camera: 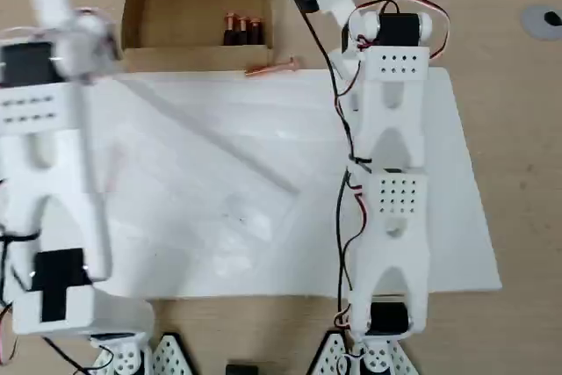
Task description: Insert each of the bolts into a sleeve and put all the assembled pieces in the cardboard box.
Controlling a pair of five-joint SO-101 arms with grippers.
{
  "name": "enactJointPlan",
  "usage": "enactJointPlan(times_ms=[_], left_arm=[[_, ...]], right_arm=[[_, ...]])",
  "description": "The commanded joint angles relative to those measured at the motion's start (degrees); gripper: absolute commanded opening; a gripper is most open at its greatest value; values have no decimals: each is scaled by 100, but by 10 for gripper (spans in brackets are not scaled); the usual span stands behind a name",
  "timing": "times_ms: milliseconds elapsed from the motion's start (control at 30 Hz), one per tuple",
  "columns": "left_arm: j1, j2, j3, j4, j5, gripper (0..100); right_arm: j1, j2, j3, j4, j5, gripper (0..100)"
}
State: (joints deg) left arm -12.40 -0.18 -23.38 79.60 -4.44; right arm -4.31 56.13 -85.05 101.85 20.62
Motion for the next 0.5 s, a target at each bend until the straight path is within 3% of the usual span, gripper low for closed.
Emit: enactJointPlan(times_ms=[0, 67, 267, 467], left_arm=[[-114, 215, 466, -132, -158, 11], [-26, 488, 747, -431, -70, 21], [-264, 1112, 1204, -2286, 1081, 214], [44, 1991, 1222, -2866, 1749, 219]], right_arm=[[154, -567, 4, 70, -70, 260], [145, -567, 4, 70, -70, 260], [145, -567, 4, 70, -70, 260], [145, -567, 4, 70, -53, 260]])
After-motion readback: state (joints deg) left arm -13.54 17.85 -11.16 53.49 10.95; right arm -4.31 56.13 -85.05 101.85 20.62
